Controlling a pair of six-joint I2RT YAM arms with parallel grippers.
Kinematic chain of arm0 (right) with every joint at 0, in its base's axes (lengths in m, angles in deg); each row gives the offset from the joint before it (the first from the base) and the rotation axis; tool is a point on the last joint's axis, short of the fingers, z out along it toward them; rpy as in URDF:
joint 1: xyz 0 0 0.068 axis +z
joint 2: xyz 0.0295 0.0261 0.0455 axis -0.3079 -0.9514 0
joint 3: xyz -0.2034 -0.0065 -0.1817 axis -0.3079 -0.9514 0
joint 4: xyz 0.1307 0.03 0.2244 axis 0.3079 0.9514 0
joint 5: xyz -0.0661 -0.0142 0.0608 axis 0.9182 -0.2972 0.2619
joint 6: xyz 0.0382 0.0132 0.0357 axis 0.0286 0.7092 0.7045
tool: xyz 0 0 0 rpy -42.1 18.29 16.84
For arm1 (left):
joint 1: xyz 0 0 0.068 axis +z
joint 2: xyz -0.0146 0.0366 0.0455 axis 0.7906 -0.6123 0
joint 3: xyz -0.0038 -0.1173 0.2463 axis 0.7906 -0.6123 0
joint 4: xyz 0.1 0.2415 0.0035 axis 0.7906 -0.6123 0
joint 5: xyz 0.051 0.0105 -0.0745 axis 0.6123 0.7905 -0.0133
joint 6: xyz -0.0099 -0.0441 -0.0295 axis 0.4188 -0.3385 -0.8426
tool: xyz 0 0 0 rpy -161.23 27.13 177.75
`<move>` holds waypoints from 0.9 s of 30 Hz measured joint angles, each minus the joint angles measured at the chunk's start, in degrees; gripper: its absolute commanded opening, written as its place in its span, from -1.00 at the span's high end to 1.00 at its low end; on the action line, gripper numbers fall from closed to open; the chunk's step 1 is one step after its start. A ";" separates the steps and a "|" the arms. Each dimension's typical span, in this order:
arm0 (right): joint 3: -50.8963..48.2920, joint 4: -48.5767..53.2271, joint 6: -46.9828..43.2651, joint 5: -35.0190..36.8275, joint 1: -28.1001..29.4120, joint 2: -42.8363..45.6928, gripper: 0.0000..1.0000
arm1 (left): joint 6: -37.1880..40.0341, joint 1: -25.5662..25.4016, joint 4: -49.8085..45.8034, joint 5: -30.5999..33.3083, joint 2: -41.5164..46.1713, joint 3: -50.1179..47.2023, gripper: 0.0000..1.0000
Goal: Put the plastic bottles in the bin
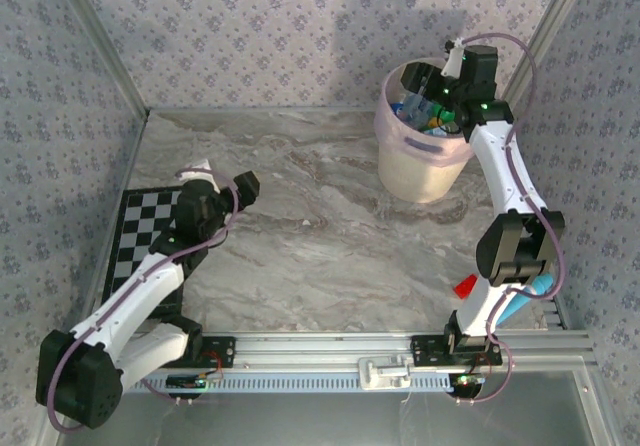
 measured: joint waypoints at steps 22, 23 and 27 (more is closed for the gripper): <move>-45.31 5.92 -7.21 23.82 7.80 45.62 -1.00 | 7.21 10.56 -2.51 11.08 -4.28 -2.01 -1.00; -47.45 6.12 -7.10 24.94 8.39 46.64 -1.00 | 7.63 10.71 -2.54 11.37 -4.52 -2.01 -1.00; -57.61 5.05 -5.40 29.83 10.56 52.33 -1.00 | 9.03 11.26 -2.60 12.94 -4.90 -2.01 -1.00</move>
